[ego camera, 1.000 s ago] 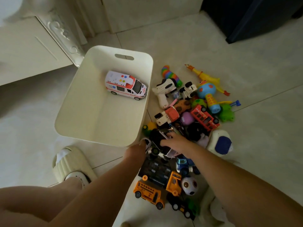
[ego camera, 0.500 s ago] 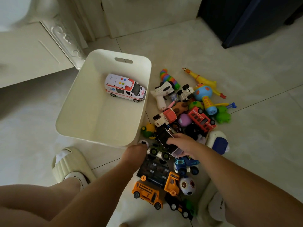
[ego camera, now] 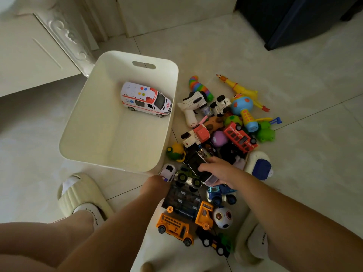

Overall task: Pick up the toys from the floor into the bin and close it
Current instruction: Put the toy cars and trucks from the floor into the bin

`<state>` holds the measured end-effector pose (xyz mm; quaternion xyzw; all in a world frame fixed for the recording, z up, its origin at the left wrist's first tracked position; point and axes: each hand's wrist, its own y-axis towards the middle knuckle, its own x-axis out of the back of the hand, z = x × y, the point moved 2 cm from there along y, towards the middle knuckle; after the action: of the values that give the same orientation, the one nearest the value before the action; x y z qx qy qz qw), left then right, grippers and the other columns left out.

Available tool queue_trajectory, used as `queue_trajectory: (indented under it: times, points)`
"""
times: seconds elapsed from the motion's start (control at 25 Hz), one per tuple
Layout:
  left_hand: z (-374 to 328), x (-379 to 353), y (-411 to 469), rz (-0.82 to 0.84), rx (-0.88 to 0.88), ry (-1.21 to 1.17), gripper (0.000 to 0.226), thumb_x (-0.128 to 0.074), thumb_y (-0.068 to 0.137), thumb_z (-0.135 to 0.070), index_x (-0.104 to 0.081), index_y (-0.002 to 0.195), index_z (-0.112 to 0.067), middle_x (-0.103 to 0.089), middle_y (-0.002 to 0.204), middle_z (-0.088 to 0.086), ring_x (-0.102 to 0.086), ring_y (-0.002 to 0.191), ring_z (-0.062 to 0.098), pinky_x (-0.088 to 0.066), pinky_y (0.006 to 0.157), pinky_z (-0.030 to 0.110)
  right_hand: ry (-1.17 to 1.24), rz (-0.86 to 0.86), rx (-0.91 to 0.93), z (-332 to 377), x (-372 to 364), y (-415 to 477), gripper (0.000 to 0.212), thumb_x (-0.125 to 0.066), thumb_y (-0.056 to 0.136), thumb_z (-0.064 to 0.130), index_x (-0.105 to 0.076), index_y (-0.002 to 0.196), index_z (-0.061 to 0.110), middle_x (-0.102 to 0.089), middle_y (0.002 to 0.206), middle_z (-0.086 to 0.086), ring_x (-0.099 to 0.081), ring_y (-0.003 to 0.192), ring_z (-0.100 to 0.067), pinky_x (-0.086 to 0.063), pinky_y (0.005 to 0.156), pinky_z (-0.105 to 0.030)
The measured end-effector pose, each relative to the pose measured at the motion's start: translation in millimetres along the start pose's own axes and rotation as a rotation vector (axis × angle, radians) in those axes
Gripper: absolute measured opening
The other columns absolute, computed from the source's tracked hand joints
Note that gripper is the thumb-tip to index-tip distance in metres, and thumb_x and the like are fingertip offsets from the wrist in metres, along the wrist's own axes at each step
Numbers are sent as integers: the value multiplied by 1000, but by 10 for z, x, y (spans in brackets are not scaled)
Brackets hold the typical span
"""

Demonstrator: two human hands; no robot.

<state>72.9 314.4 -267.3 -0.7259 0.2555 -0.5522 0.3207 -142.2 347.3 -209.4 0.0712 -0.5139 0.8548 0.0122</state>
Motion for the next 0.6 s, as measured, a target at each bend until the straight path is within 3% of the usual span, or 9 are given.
queue_trajectory:
  times: [0.32,0.48,0.6]
  points:
    - [13,26,-110,-117,-67,34,34,-61,89,-37,-57,113,-12,-66,104,3,-64,90,19,-53,74,27,18,-13,28,105,-26,57,39,-68,83,24,-52,119,24,-53,123,-6,-57,106,-25,-56,86,-40]
    - [-14,190,-389,-204,-129,47,36,-63,87,-40,-56,111,-15,-59,89,-3,-54,75,12,-45,64,24,32,-35,62,168,-54,-83,44,-68,80,21,-52,121,16,-54,120,-9,-56,86,-18,-49,58,-28]
    - [-69,294,-578,-228,-185,49,39,-62,86,-42,-57,113,-14,-63,94,-2,-57,77,12,-48,65,24,79,-28,107,196,-88,-215,62,-73,62,28,-57,120,14,-58,121,-15,-62,82,-26,-49,56,-27]
